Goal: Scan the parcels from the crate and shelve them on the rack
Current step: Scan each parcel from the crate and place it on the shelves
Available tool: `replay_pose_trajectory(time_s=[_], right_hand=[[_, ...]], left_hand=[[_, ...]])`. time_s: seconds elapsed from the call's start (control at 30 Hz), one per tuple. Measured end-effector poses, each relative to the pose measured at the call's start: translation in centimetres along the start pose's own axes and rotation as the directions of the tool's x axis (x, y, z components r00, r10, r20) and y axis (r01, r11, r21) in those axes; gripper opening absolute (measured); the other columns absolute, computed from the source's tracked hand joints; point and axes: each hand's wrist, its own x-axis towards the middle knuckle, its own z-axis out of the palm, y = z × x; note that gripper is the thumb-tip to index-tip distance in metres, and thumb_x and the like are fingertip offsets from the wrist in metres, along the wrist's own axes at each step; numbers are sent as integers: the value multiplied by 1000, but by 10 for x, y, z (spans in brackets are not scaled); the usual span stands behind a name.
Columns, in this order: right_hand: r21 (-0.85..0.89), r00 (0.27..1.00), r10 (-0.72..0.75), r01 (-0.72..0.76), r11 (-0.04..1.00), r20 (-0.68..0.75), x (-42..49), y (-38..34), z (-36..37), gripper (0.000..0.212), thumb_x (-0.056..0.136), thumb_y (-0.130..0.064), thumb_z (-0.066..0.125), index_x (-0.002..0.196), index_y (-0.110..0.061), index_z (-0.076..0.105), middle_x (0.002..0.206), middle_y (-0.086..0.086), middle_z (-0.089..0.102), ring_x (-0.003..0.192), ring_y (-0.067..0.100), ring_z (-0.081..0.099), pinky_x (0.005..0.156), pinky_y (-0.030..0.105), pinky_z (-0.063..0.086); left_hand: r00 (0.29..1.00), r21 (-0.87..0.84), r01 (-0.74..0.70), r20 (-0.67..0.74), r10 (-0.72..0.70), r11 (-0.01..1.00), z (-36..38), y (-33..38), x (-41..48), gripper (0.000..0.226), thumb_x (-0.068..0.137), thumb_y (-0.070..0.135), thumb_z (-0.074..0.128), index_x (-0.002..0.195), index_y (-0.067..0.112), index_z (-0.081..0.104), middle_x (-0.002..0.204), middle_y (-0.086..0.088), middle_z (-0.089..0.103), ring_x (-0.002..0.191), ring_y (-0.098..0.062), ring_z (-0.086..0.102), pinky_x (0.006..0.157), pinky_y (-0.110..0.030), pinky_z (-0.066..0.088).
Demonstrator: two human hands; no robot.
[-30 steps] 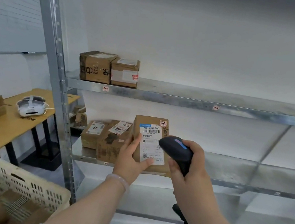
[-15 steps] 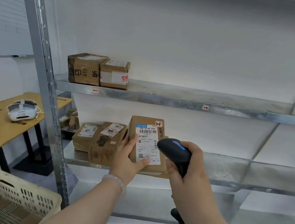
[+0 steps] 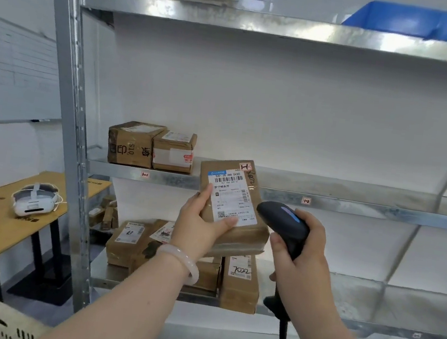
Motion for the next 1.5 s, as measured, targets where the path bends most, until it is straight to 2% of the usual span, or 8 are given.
replay_pose_trajectory(time_s=[0.13,0.47,0.57,0.73,0.93,1.23,1.37,1.5], right_hand=[[74,1000,-12,13,997,-18,34,-12,11,46,96,-29,61,119,-57,33,103,-15,59,59,12,65,47,16,47],[186,999,10,-1,983,-49,111,-20,66,46,95,-28,62,125,-52,35,110,-11,59,73,31,66,46,20,50],[195,995,44,-25,980,-90,130,-12,81,45,95,-28,61,124,-52,35,106,-11,59,70,30,67,50,28,53],[126,990,12,5,992,-140,155,-2,101,44,95,-30,61,124,-52,35,104,-16,60,75,29,67,70,42,58],[81,990,26,-15,997,-137,181,4,124,46,96,-29,59,130,-46,33,102,-20,57,84,28,66,77,48,58],[31,995,-22,25,999,-100,194,8,141,46,97,-28,58,123,-56,31,100,-28,53,81,5,58,38,9,41],[73,996,-25,32,997,-90,183,4,136,46,97,-28,58,115,-63,34,104,-18,58,80,13,60,38,25,50],[89,993,-91,97,991,-73,148,2,133,56,96,-26,61,114,-70,31,108,-31,55,86,2,61,66,37,57]], left_hand=[[999,49,0,39,-2,999,-13,43,34,87,82,24,81,154,33,33,140,9,53,113,-5,52,62,-8,49],[981,159,95,154,-119,983,-41,70,111,80,83,44,77,150,34,34,137,7,54,112,-15,55,105,-44,47],[978,219,67,178,-107,973,-45,55,134,108,79,39,82,158,38,8,152,4,43,132,-24,48,106,-49,47],[995,353,-98,61,81,931,-39,35,165,102,80,39,82,158,27,19,155,-1,40,139,-22,41,111,-36,39],[934,802,-187,-33,355,567,-36,29,182,87,83,62,66,154,42,18,151,0,33,142,-28,24,112,-46,29],[983,884,-70,-18,183,462,-38,17,205,86,90,72,45,156,42,-3,168,1,-1,153,-29,-8,120,-57,-6],[979,891,-102,10,205,443,-41,12,191,86,91,71,45,156,42,-5,168,1,-6,153,-28,-9,121,-58,-4],[976,872,-109,4,216,477,-59,7,165,85,89,75,42,156,45,-2,168,4,-6,153,-25,-10,119,-56,-9]])
